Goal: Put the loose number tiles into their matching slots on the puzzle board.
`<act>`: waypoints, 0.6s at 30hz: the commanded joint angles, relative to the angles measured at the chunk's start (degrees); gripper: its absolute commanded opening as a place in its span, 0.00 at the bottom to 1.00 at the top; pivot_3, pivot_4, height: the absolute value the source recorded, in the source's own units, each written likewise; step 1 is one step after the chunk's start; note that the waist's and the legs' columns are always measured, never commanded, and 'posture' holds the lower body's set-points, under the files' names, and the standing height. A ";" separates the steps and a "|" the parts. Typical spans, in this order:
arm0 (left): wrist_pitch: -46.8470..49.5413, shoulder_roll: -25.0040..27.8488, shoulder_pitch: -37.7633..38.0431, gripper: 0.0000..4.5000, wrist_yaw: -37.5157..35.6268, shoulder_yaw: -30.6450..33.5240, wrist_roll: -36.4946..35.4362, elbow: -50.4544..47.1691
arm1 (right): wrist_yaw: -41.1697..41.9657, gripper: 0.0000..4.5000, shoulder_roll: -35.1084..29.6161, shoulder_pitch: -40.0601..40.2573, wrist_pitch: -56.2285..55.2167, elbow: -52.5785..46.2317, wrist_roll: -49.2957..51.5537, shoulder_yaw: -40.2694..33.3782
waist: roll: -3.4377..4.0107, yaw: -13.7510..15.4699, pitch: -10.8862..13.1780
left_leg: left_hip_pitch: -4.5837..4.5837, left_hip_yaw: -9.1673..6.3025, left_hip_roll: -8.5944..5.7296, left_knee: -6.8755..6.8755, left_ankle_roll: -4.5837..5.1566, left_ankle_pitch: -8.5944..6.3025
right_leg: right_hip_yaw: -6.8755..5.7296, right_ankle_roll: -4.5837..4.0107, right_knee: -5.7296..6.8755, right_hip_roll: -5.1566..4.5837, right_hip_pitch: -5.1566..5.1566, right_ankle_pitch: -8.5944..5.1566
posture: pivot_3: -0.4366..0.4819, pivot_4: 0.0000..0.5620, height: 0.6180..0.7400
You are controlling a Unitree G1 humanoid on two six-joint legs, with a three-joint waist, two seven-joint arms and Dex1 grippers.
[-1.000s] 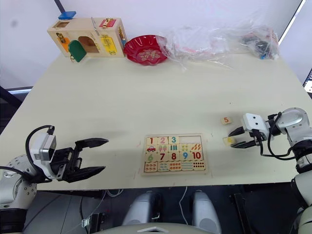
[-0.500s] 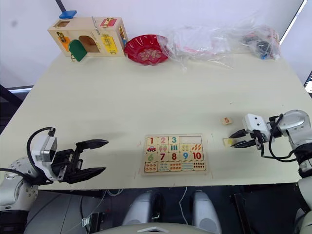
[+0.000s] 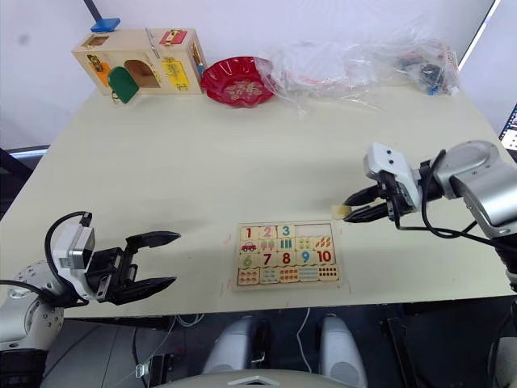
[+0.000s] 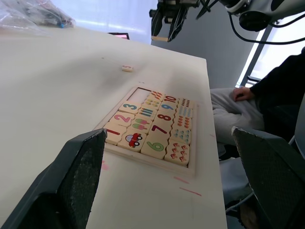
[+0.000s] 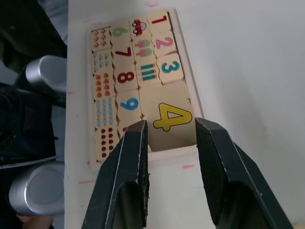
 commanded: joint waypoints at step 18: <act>-0.91 -0.63 1.45 1.00 1.02 1.93 -0.44 -2.15 | -14.90 0.20 16.13 -24.63 33.44 -1.13 -8.54 23.48 | 0.00 -0.34 0.00 | -0.91 0.08 -0.04 0.20 -0.10 -0.04 | -0.70 0.02 0.29 -0.27 -0.84 0.04 | 0.48 0.27 1.00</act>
